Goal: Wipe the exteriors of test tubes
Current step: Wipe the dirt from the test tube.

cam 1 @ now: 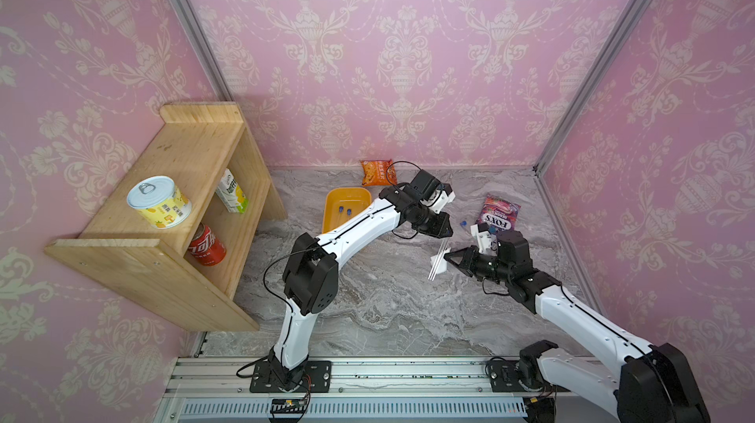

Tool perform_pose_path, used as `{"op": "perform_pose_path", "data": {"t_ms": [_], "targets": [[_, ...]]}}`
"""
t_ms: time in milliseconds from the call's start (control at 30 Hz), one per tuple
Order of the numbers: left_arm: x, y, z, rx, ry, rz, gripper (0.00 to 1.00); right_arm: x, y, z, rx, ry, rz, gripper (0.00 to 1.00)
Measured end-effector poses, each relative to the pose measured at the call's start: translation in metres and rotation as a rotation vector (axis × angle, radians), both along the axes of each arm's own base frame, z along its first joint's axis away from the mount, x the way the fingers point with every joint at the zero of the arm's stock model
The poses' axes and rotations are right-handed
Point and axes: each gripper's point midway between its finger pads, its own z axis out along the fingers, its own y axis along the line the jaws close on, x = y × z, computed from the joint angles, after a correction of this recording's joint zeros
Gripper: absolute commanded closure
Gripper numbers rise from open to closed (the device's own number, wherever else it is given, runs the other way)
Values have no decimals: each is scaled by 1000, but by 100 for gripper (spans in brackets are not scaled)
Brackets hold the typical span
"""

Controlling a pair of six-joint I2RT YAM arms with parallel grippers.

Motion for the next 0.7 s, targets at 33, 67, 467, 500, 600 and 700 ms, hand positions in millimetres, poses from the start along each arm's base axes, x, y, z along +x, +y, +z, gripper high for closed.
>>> {"op": "perform_pose_path", "data": {"t_ms": [33, 67, 467, 500, 600, 700], "targets": [[0, 0, 0, 0, 0, 0, 80, -3, 0, -3, 0, 7, -1, 100], [0, 0, 0, 0, 0, 0, 80, -6, 0, -5, 0, 13, -2, 100], [0, 0, 0, 0, 0, 0, 80, -17, -5, -9, 0, 15, -19, 100], [0, 0, 0, 0, 0, 0, 80, -17, -5, -9, -1, 15, -20, 100], [0, 0, 0, -1, -1, 0, 80, -16, -6, -9, -9, 20, -22, 100], [0, 0, 0, -1, -1, 0, 80, -6, -11, 0, -8, 9, -43, 100]]}}
